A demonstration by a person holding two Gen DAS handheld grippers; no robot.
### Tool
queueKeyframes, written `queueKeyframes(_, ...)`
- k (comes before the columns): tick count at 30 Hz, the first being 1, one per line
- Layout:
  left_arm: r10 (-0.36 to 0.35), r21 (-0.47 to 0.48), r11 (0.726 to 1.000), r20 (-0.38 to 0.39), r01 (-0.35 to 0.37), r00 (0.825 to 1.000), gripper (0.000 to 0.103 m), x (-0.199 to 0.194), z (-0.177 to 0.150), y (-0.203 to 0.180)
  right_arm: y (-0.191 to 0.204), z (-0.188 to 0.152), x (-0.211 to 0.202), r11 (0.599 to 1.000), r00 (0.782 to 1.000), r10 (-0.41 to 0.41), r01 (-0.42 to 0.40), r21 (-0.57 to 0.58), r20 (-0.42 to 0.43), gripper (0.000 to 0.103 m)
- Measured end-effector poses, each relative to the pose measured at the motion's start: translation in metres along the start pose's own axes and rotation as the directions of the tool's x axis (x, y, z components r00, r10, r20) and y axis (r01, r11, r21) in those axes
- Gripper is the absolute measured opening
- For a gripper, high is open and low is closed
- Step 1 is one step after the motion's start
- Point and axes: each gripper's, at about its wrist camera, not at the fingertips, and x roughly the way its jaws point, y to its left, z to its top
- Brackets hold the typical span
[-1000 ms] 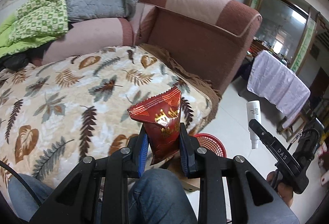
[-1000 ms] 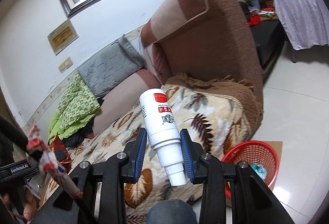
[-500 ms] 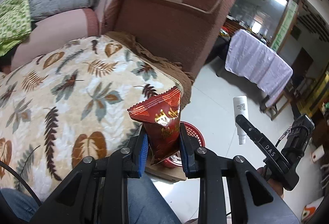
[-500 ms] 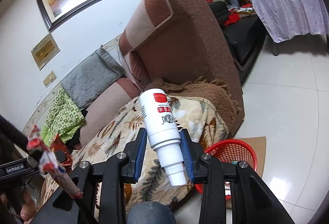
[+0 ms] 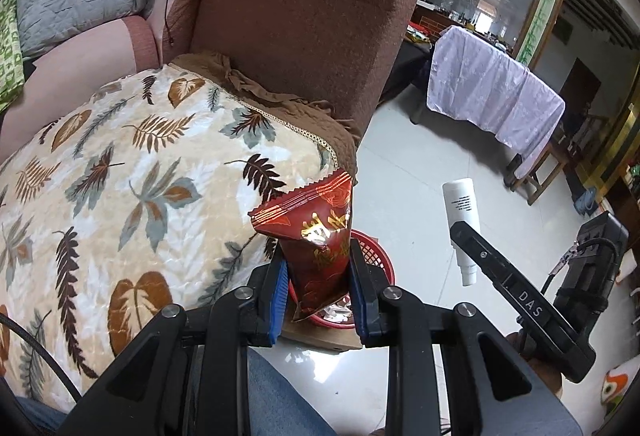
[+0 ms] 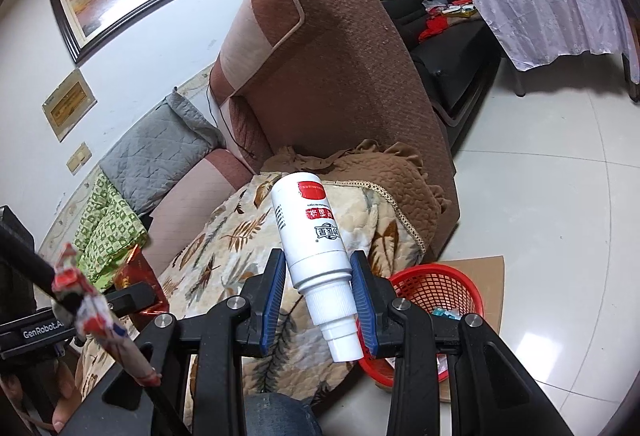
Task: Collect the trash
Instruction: 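Carry the candy wrapper and spray bottle over to the red wastebasket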
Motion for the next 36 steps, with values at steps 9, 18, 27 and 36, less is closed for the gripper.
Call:
queueKeyframes(9,0.009,0.026,1.0,-0.018,-0.008,1.0,0.026,0.019,0.003,-0.009,-0.008,-0.001,0.007,1.0,1.0,-0.014,0.014,0.013,-0.015,0.036)
queueKeyframes(18,-0.009,0.037,0.999,-0.049,0.011,0.999,0.026,0.041,0.005,-0.012,-0.016,-0.003,0.014,0.999,0.999,-0.026,0.027,0.032,-0.027,0.036)
queueKeyframes(27,-0.022,0.03,0.999,-0.113,0.026,0.993,0.026,0.072,0.007,-0.005,-0.026,-0.007,0.024,0.998,0.998,-0.042,0.044,0.053,-0.041,0.036)
queueKeyframes(36,-0.073,0.039,0.996,-0.182,0.082,0.981,0.026,0.109,0.008,-0.013,-0.043,-0.012,0.038,0.994,0.996,-0.062,0.068,0.088,-0.069,0.036)
